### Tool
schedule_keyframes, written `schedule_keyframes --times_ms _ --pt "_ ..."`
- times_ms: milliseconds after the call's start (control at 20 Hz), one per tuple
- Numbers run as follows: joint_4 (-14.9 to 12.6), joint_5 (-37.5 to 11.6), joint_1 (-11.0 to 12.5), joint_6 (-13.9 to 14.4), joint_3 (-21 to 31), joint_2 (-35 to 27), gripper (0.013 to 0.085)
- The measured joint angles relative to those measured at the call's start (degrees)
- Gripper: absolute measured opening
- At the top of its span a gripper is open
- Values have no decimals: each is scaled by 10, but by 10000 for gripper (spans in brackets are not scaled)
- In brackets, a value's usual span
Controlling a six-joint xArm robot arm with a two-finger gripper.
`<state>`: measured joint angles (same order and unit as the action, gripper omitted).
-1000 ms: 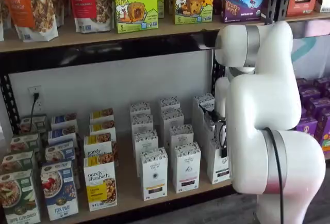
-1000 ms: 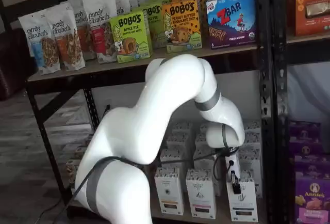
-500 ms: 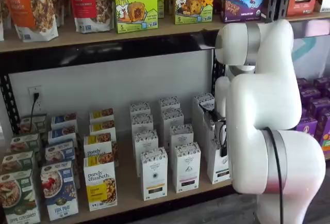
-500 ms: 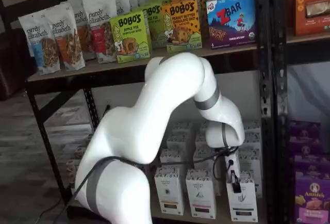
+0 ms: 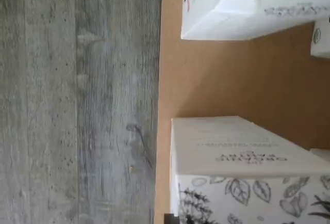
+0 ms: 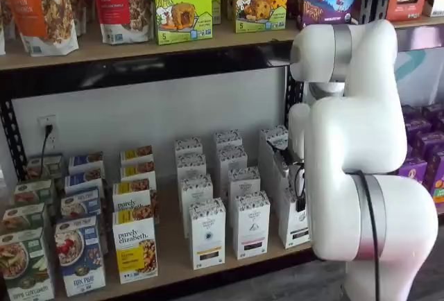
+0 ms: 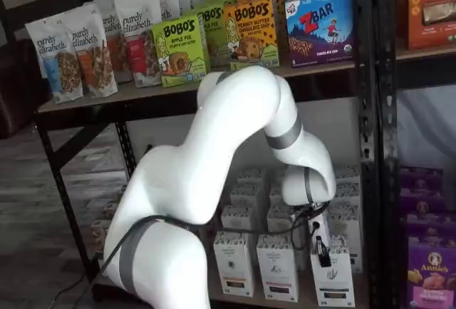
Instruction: Pick up the white box with a green strip in the middle, on the bottom shelf, the sixth box from the left
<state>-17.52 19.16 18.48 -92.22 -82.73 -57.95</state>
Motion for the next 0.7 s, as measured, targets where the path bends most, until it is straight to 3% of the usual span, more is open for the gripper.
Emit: schedule_keyframes --times_ms 150,300,400,550,700 --pt "-43 -10 0 41 40 24 530" --pt "-113 -21 1 109 94 56 530" --pt "-144 -30 1 141 134 82 530" --pt "-143 -48 -2 145 202 133 530" --pt "-159 -63 -3 162 256 178 530"
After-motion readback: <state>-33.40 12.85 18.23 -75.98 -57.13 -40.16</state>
